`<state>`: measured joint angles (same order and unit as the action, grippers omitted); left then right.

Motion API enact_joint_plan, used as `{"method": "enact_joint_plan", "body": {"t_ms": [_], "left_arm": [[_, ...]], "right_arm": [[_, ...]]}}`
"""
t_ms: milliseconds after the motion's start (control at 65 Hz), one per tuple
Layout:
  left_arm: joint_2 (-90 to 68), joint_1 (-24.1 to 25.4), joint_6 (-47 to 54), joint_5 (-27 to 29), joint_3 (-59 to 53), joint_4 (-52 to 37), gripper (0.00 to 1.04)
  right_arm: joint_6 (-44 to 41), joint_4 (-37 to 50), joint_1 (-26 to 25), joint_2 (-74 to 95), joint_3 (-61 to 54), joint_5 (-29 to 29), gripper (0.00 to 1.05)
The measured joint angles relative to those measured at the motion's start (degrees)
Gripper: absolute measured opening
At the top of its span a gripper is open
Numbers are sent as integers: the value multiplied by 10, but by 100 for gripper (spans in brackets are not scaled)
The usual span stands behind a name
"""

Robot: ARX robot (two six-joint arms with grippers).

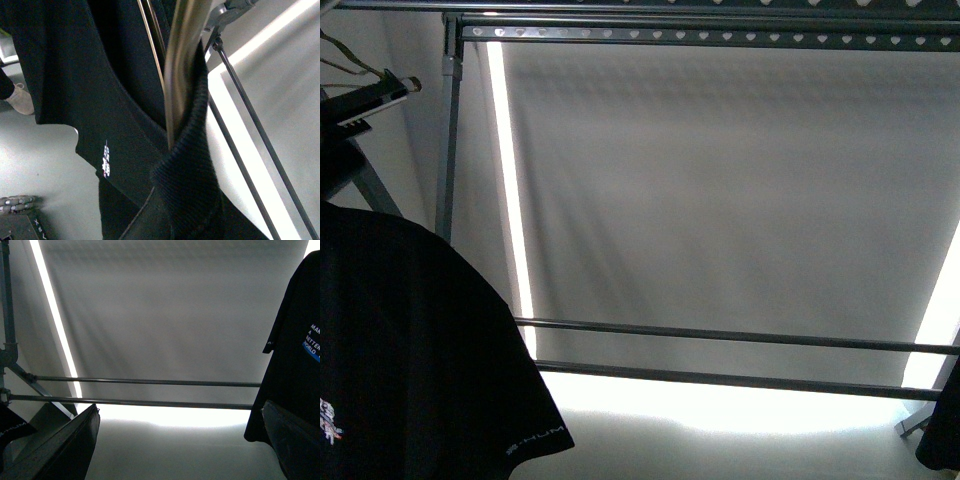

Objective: Hang clothes on hanger

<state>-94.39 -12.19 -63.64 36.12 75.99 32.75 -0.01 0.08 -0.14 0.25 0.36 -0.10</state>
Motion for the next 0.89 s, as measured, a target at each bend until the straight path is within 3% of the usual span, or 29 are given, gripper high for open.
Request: {"method": "enact_joint_plan", "body": {"t_ms": [246, 508, 893], "left_arm": [[0, -21, 49, -48, -12, -24, 5], [0, -23, 84, -51, -12, -41, 5], [24, -71, 140, -51, -10, -54, 5]], "right_arm": [[0, 0, 0, 0, 0, 0, 97], [0, 0, 0, 0, 0, 0, 97], [0, 0, 0, 0, 0, 0, 97]]}}
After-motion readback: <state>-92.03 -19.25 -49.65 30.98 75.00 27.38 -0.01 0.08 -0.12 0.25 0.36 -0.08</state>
